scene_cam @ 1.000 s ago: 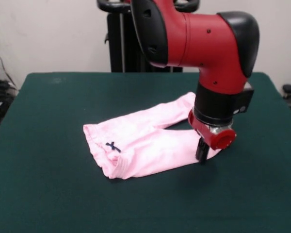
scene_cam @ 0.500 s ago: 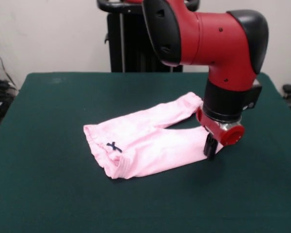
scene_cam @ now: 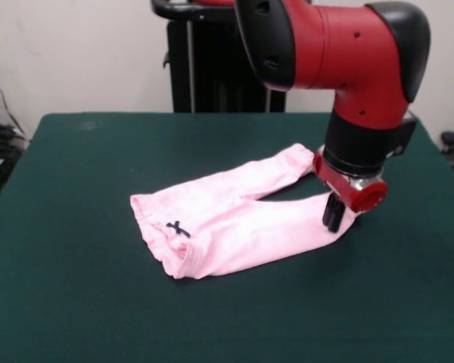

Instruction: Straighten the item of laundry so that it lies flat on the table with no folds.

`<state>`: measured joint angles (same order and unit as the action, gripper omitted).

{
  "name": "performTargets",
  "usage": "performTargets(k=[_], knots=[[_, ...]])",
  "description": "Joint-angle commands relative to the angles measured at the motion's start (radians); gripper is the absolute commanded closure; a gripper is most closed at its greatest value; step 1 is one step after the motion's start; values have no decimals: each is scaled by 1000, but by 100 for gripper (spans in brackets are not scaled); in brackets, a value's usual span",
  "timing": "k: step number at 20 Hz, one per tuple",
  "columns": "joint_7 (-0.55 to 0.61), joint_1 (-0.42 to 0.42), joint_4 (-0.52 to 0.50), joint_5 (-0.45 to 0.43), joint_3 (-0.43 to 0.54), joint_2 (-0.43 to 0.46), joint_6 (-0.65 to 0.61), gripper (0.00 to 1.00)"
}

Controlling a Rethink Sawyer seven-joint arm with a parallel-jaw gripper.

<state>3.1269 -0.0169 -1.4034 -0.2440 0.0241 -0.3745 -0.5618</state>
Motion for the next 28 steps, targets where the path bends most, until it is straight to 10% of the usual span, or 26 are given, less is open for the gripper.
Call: performTargets(k=[1,17,28], knots=[[-104,-37,-68,12,119,46,-89,100],[-6,-90,-5,59,120,149,-57,100],[-5,57,-138,264,289,157,-52,100]])
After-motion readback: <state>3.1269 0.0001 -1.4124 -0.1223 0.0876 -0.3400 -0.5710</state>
